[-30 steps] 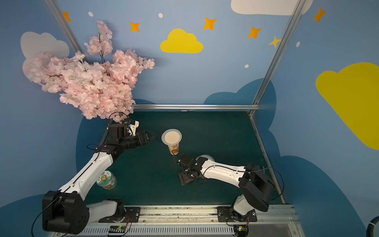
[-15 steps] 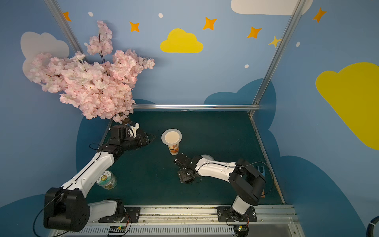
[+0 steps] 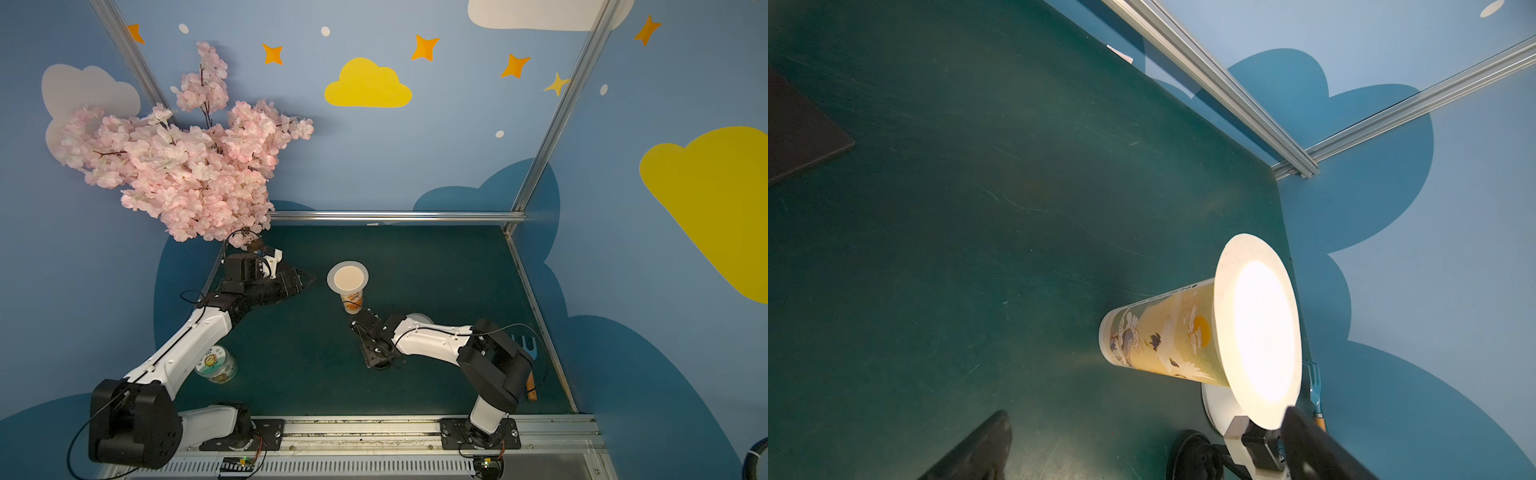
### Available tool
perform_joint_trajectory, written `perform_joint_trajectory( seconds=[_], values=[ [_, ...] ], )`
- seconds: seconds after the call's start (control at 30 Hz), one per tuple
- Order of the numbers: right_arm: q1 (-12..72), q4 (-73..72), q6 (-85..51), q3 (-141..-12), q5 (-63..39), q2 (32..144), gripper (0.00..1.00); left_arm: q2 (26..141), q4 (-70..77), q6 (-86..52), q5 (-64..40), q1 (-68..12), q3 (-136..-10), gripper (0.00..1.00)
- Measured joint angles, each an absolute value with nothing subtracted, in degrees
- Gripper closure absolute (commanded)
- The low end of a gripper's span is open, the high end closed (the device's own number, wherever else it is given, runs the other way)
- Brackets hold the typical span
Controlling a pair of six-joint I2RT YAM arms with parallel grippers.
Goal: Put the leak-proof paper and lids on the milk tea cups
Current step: Pick up the cup lid from the center of the board, then secure the cup lid on the cup.
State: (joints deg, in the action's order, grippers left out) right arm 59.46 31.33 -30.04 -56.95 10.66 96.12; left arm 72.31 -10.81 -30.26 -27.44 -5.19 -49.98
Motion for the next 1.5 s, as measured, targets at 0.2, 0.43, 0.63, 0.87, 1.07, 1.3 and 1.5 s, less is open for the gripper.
perform_joint_trajectory(
  seconds=[0.2, 0.43, 0.63, 0.87, 1.07, 1.3, 1.5],
  values=[
    [59.46, 35.11, -29.98, -56.99, 11.60, 91.35, 0.49, 68.42, -2.24, -36.34, -29.12, -3.66, -43.44, 0.01],
    [59.46, 44.42, -30.76, -59.86, 16.03, 76.05, 0.53, 68.34, 11.14, -45.08, -33.58, -2.90, -38.50, 0.09],
    [59.18, 43.68, -25.19, -66.00, 19.49, 67.70, 0.58, 73.97, 19.79, -50.11, -39.57, -2.90, -38.57, 0.20],
    [57.67, 41.56, -16.64, -86.52, 18.00, 79.20, 0.58, 76.86, 22.79, -51.44, -42.72, -3.42, -38.76, 0.23],
    [55.99, 42.72, -12.67, -100.55, 15.14, 96.36, 0.58, 80.09, 24.05, -51.79, -44.45, -5.19, -41.21, 0.41],
    [54.76, 50.54, -11.53, -112.03, 15.00, 107.68, 0.58, 84.77, 27.51, -52.97, -46.30, -6.57, -42.17, 0.42],
    [54.02, 56.14, -11.73, -118.50, 14.55, 110.91, 0.58, 86.08, 28.42, -53.25, -46.54, -7.01, -42.17, 0.42]
  ],
)
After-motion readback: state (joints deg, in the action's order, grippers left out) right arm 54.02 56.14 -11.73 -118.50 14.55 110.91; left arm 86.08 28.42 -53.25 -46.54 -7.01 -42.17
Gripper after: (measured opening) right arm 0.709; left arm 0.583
